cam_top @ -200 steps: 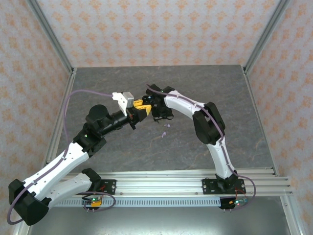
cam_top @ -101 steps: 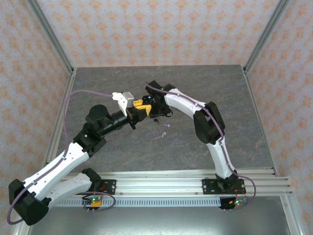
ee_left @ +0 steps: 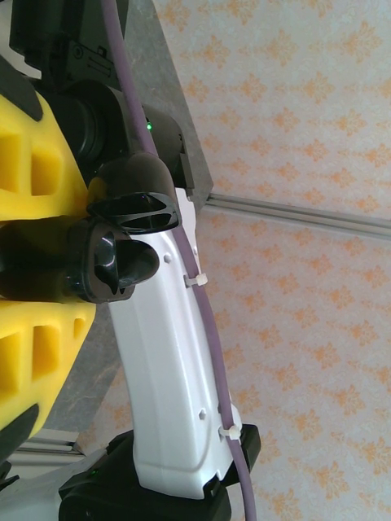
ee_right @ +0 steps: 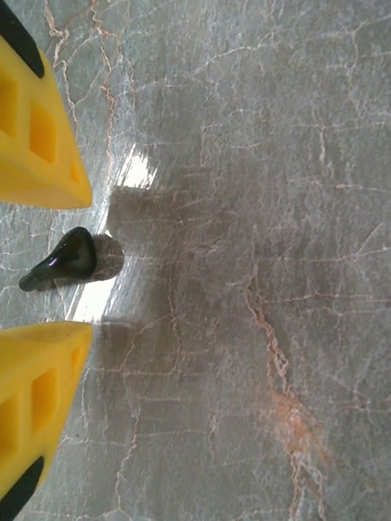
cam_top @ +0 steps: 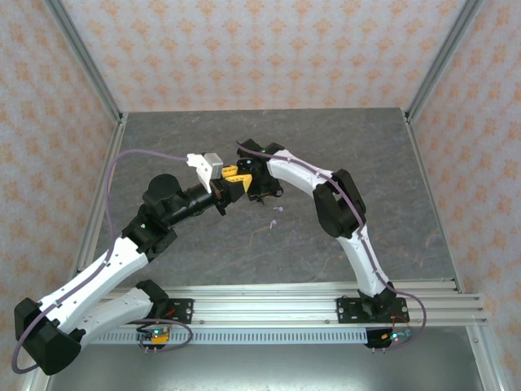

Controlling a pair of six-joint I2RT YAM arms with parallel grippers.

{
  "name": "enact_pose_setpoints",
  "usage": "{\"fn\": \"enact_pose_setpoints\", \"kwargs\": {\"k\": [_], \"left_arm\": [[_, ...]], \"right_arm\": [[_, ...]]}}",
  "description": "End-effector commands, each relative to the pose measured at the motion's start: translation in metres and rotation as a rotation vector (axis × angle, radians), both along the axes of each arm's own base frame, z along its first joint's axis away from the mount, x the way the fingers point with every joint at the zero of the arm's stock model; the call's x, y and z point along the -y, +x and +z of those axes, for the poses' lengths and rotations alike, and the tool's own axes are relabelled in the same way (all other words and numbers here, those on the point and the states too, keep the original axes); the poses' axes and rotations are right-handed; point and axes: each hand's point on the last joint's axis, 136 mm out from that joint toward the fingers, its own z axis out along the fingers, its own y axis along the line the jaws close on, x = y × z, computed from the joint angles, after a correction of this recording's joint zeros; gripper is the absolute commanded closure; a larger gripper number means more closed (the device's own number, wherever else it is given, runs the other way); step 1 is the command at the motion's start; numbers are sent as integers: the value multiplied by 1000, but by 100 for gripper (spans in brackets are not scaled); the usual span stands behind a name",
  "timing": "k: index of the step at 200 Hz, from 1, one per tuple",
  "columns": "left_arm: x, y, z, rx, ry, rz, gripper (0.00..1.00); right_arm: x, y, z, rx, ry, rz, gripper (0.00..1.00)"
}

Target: Insert wireless bluetooth earbuds into charging case

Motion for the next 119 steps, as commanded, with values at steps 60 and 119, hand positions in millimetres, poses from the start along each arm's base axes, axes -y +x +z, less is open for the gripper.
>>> {"fn": "enact_pose_setpoints", "kwargs": {"k": [60,119], "left_arm": [[-1,-7,25,62,-23,-6,98],[-1,-6,25,61,-21,-4,97]], "right_arm": [[2,-1,-13,0,-81,24,59],[7,-5,-20,-7,-125,38,66]]}}
